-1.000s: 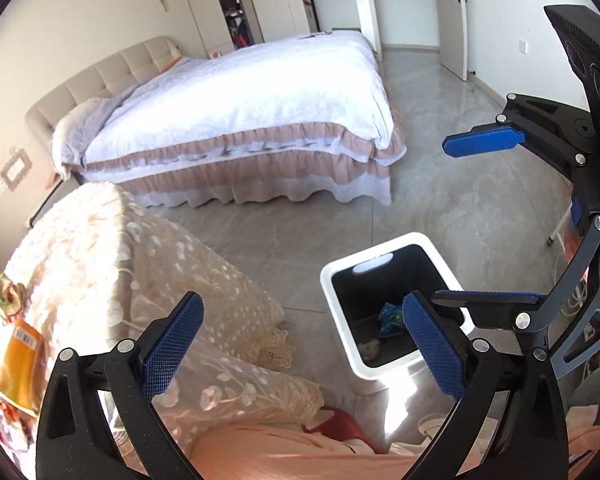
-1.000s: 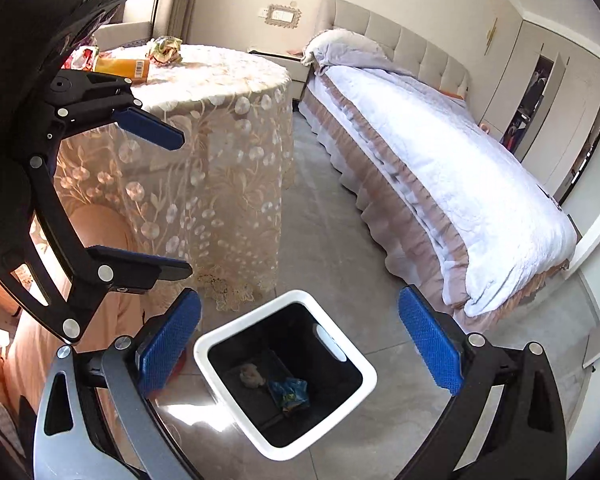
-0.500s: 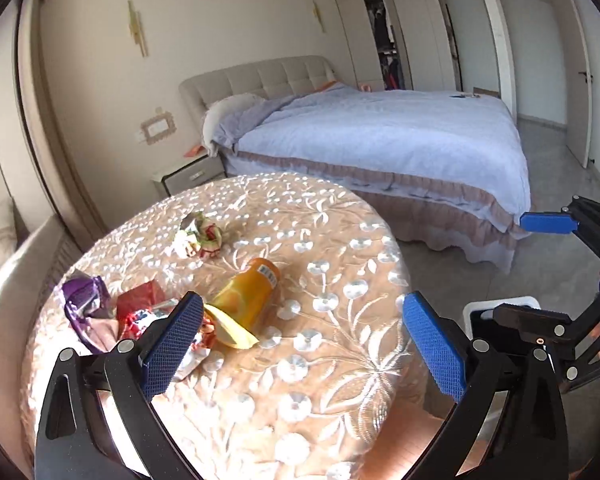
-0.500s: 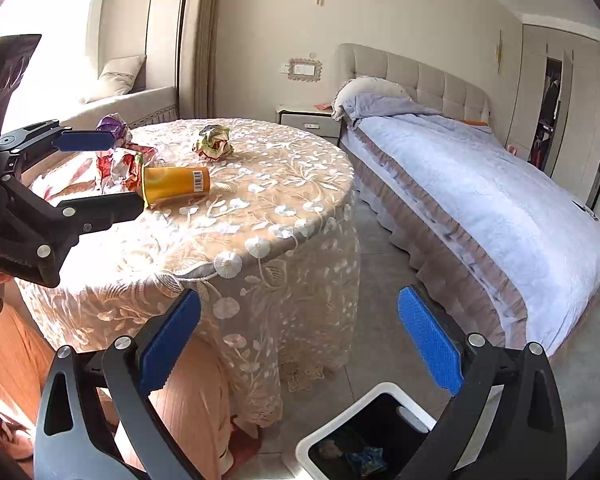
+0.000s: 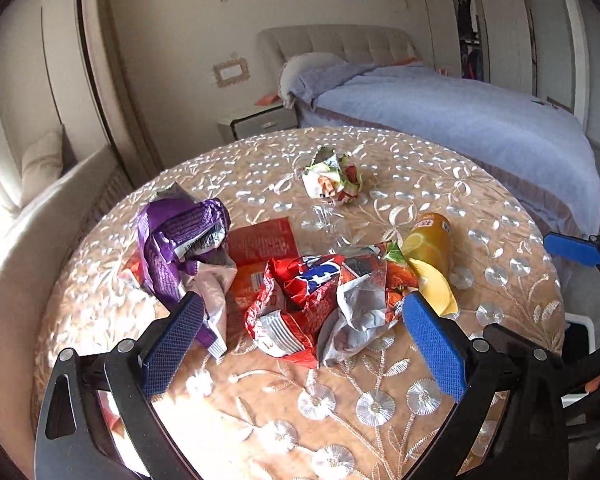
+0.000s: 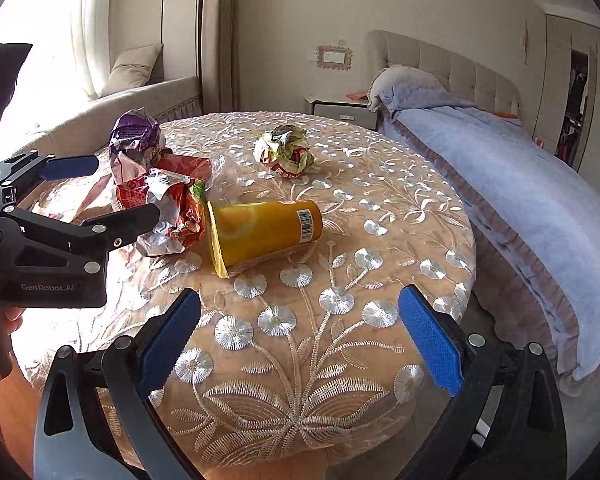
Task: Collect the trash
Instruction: 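Grasp the red chip bag with the left tool while the right tool grasps the yellow cup, then carry the red bag and yellow cup to the bin and release both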
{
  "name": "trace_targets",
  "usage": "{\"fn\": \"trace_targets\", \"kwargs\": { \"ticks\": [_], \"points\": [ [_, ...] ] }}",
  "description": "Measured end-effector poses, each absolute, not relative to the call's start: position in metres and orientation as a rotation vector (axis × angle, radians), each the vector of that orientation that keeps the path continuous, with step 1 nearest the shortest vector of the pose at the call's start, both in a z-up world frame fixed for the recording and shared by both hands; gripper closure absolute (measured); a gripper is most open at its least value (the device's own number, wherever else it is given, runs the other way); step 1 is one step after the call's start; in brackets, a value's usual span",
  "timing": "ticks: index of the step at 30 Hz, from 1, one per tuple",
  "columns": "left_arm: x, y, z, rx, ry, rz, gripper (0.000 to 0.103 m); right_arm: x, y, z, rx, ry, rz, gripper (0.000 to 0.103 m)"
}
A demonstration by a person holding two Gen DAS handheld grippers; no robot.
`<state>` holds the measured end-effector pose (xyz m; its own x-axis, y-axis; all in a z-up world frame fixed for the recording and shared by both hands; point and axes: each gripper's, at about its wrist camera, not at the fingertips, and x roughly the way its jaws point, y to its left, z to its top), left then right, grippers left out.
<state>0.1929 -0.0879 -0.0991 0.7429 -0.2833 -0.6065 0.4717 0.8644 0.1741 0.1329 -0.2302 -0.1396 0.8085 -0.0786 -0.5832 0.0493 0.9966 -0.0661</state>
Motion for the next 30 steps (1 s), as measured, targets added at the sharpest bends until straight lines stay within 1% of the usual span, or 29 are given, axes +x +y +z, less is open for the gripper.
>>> {"fn": "trace_targets", "kwargs": {
  "ticks": [7,9,11,12,13,14,16,17,18,19,20,21,23,24,27,30],
  "points": [
    [0.218,-0.093,-0.113,0.280,0.659,-0.467,0.005,0.170,-0.214,-0.143,-0.091,0.685,-0.116,0.005],
    [0.223,-0.092,-0.116,0.258,0.674,-0.490,0.005,0.173,-0.212,-0.142,-0.113,0.675,-0.135,0.008],
    [0.227,-0.094,-0.118,0.237,0.691,-0.523,0.007,0.179,-0.211,-0.144,-0.121,0.691,-0.137,0.019],
    [0.227,-0.096,-0.119,0.228,0.704,-0.542,0.007,0.182,-0.212,-0.145,-0.117,0.704,-0.130,0.021],
    [0.228,-0.096,-0.119,0.220,0.708,-0.556,0.010,0.184,-0.214,-0.146,-0.098,0.715,-0.120,0.025],
    [0.229,-0.097,-0.119,0.216,0.709,-0.562,0.014,0.185,-0.217,-0.146,-0.079,0.718,-0.113,0.031],
    [0.231,-0.101,-0.121,0.220,0.732,-0.569,0.024,0.192,-0.219,-0.147,-0.060,0.738,-0.121,0.036],
    [0.233,-0.104,-0.123,0.224,0.742,-0.570,0.029,0.196,-0.219,-0.149,-0.064,0.756,-0.114,0.036],
    [0.235,-0.106,-0.124,0.227,0.752,-0.575,0.030,0.201,-0.217,-0.150,-0.070,0.778,-0.102,0.036],
    [0.236,-0.107,-0.124,0.224,0.752,-0.575,0.034,0.203,-0.216,-0.149,-0.076,0.775,-0.100,0.036],
    [0.237,-0.108,-0.123,0.224,0.751,-0.569,0.039,0.204,-0.214,-0.149,-0.088,0.771,-0.110,0.039],
    [0.238,-0.109,-0.123,0.229,0.749,-0.561,0.041,0.207,-0.213,-0.149,-0.104,0.770,-0.119,0.043],
    [0.241,-0.112,-0.124,0.232,0.757,-0.561,0.045,0.214,-0.210,-0.153,-0.118,0.784,-0.117,0.072],
    [0.241,-0.114,-0.124,0.234,0.754,-0.558,0.047,0.217,-0.212,-0.154,-0.110,0.789,-0.121,0.075],
    [0.242,-0.113,-0.124,0.204,0.762,-0.559,0.051,0.220,-0.221,-0.153,-0.063,0.798,-0.104,0.078],
    [0.237,-0.111,-0.121,0.187,0.742,-0.557,0.053,0.215,-0.231,-0.152,-0.035,0.780,-0.104,0.086]
  ]
}}
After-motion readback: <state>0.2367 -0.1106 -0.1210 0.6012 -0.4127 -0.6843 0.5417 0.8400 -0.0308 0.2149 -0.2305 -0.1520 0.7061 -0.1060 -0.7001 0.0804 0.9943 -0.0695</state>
